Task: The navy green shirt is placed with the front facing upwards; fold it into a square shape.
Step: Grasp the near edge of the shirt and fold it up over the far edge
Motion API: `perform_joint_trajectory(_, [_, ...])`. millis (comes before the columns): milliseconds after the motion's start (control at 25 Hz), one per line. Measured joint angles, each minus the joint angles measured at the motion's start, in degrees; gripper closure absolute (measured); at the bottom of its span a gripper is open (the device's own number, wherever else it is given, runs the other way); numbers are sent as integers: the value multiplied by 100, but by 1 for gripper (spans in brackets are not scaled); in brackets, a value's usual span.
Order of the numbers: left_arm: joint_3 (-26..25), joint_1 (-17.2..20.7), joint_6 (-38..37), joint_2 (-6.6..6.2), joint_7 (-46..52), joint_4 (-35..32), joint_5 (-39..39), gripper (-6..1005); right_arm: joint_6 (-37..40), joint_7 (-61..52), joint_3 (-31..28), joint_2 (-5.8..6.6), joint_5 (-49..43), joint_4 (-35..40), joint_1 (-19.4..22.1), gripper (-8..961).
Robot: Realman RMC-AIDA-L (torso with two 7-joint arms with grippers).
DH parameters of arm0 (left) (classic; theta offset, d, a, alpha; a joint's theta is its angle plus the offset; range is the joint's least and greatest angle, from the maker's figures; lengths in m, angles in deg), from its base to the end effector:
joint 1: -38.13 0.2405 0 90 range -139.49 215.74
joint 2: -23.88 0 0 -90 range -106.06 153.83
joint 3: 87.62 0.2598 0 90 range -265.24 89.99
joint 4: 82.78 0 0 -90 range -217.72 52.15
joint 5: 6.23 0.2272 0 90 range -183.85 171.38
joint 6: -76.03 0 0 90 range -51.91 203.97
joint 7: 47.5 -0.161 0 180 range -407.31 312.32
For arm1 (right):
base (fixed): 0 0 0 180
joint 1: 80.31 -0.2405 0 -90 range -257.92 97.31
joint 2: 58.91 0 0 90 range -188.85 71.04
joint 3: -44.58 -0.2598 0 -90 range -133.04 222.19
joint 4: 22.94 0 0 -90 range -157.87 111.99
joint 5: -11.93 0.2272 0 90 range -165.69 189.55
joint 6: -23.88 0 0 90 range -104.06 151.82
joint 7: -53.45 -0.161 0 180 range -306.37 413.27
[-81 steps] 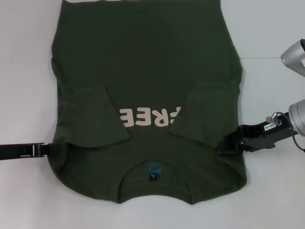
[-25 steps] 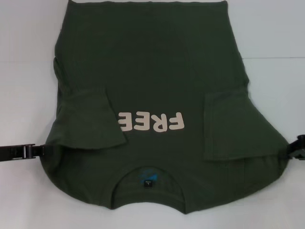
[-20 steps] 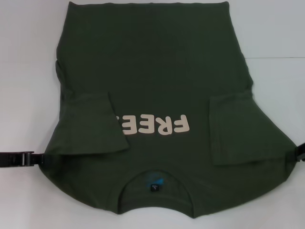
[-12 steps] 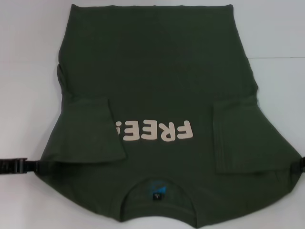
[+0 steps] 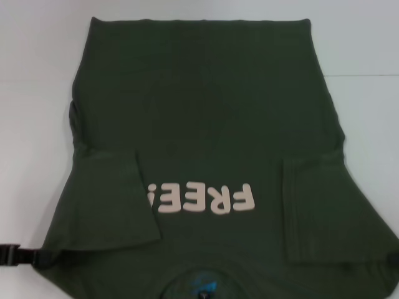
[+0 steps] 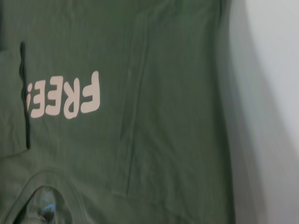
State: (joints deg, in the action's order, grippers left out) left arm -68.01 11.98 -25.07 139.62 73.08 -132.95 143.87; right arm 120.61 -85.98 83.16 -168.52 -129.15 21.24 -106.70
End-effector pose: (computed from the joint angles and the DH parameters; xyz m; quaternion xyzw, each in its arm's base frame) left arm -0.3675 0.2866 0.0570 -0.7856 -0.6048 -0.0759 0.1064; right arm 0.3624 0.3064 0.0563 -0.7294 0.6794 0.0197 0.0775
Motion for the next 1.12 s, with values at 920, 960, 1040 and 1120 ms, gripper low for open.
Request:
perform_joint_trajectory(920, [-962,-18,-1483,-219,-376,-141,542,946,879,369,-625,179,-222,2,3,904])
perform_joint_trajectory(960, [-1109,-50,-1465,-252,-389,-138,501,946,893,405,-786,193,-215,-7,-21,902])
perform_joint_trajectory(1040, [-1348,-88,-1408,-291,-420,-128,338,946,916,459,-1141,215,-204,-17,-78,900])
perform_joint_trajectory(1120, [-1428,-97,-1317,-303,-428,-117,141,946,902,484,-1545,228,-202,-23,-134,897])
